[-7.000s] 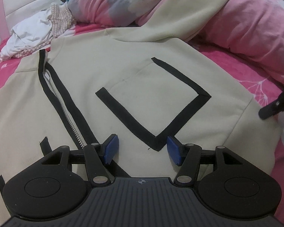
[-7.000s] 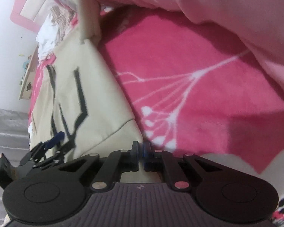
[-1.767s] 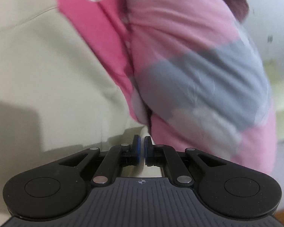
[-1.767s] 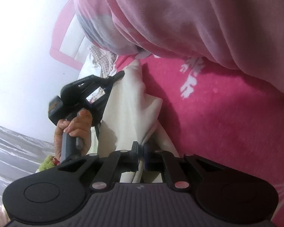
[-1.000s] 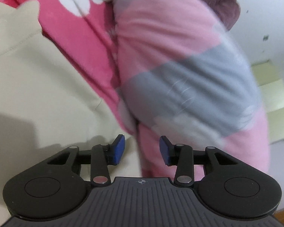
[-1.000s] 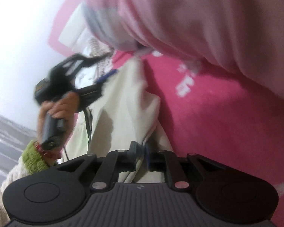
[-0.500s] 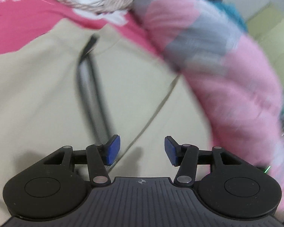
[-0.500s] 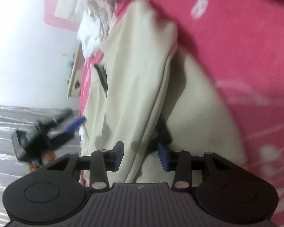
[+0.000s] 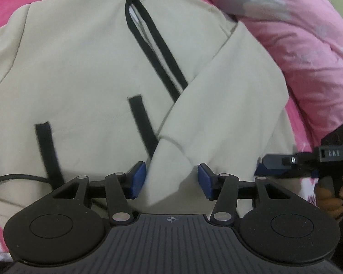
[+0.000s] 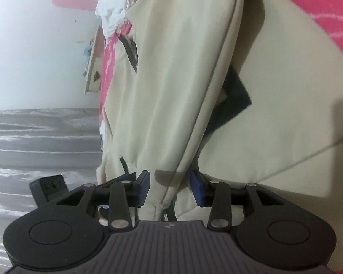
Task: Fold clothes
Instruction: 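Open both grippers and withdraw from the folded hoodie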
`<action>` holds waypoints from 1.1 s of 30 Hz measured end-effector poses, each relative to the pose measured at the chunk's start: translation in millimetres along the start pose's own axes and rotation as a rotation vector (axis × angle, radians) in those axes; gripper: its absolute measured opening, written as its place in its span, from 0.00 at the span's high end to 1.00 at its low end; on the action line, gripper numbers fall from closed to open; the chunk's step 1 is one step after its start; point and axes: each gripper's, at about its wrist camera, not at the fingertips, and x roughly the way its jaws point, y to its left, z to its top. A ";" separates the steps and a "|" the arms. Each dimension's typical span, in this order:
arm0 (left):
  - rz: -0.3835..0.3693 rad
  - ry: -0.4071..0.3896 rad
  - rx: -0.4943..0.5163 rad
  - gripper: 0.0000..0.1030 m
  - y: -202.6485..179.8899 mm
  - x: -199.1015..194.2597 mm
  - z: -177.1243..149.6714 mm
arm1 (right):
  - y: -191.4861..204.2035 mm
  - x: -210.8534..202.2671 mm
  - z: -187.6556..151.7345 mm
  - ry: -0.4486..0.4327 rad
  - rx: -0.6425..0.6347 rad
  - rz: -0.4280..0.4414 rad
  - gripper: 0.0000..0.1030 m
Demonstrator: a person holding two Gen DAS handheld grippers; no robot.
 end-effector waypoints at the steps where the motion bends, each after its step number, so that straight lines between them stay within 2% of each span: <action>1: 0.017 0.041 0.014 0.51 0.5 -1.6 -2.8 | 1.8 0.4 -2.7 0.002 -0.001 -0.002 0.59; 3: 0.069 0.137 0.044 0.51 3.2 -9.7 -13.0 | 5.5 4.3 -0.7 0.013 0.002 0.000 0.59; 5: 0.116 0.200 0.062 0.51 7.3 -22.9 -24.4 | 7.5 6.5 -2.3 0.025 0.003 0.003 0.59; 7: 0.138 0.248 0.051 0.51 13.0 -40.8 -37.2 | 9.9 9.9 -5.1 0.037 -0.004 0.004 0.59; 11: 0.160 0.307 0.094 0.50 11.9 -78.1 -61.8 | 12.5 11.6 -11.4 0.056 -0.032 -0.011 0.59; 16: 0.297 0.425 0.178 0.49 4.7 -101.7 -92.1 | 9.9 2.8 -11.2 0.047 -0.031 -0.021 0.59; 19: 0.290 0.330 0.161 0.49 0.5 -118.1 -81.9 | 9.2 0.3 -10.8 0.040 -0.036 -0.024 0.59; 21: 0.254 0.219 0.135 0.49 -1.6 -126.8 -66.2 | 9.1 0.7 -11.2 0.040 -0.036 -0.026 0.59; 23: 0.226 0.116 0.096 0.45 -2.1 -120.3 -48.7 | 9.0 1.8 -11.5 0.039 -0.033 -0.026 0.59; 25: 0.201 0.016 0.040 0.36 -2.8 -101.3 -29.8 | 8.0 1.4 -12.0 0.035 -0.032 -0.030 0.59; 29: 0.173 -0.033 0.027 0.36 -4.8 -41.6 1.3 | 7.3 3.4 -13.3 0.017 -0.028 -0.044 0.59; 32: 0.169 -0.021 0.035 0.37 -5.2 1.3 13.3 | 5.8 5.4 -15.1 -0.001 -0.018 -0.053 0.60; 33: 0.161 -0.015 0.032 0.40 -5.2 8.9 13.9 | 4.8 5.3 -15.8 -0.007 -0.015 -0.054 0.62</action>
